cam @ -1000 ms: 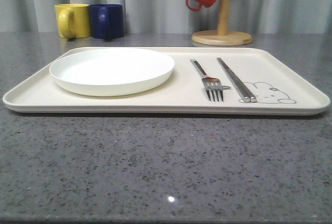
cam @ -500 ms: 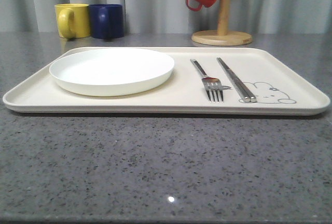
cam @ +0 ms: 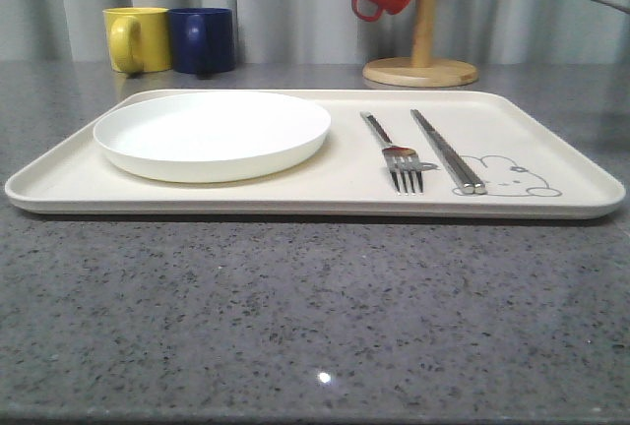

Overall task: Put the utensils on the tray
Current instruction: 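Grasp the spoon with the right gripper and place it beside the chopsticks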

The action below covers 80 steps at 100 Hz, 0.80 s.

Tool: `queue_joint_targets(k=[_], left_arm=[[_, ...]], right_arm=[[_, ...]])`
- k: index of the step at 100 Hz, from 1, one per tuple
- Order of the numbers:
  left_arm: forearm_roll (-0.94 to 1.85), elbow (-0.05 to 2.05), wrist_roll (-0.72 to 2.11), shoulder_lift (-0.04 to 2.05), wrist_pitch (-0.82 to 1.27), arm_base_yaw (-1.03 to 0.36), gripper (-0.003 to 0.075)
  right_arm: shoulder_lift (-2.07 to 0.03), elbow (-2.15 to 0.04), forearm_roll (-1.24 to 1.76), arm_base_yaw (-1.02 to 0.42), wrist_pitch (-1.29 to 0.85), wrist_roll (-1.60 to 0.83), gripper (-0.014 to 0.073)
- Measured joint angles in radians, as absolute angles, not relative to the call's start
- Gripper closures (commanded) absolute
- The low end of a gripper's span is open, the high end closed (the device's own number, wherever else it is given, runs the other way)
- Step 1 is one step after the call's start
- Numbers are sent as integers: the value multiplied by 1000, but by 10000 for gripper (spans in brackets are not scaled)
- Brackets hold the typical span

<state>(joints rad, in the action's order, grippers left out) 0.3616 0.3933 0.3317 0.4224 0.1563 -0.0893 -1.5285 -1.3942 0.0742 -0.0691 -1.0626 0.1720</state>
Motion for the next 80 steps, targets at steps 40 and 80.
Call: queue_joint_targets(k=[40,80], left_arm=[[362,393,332,422,156,-89,738],[362,393,332,422,156,-89,738]], right_arm=[[-1601,-1394,32,-288,-971,363,627],[-1718,-1394,27,-293,-947,383,627]])
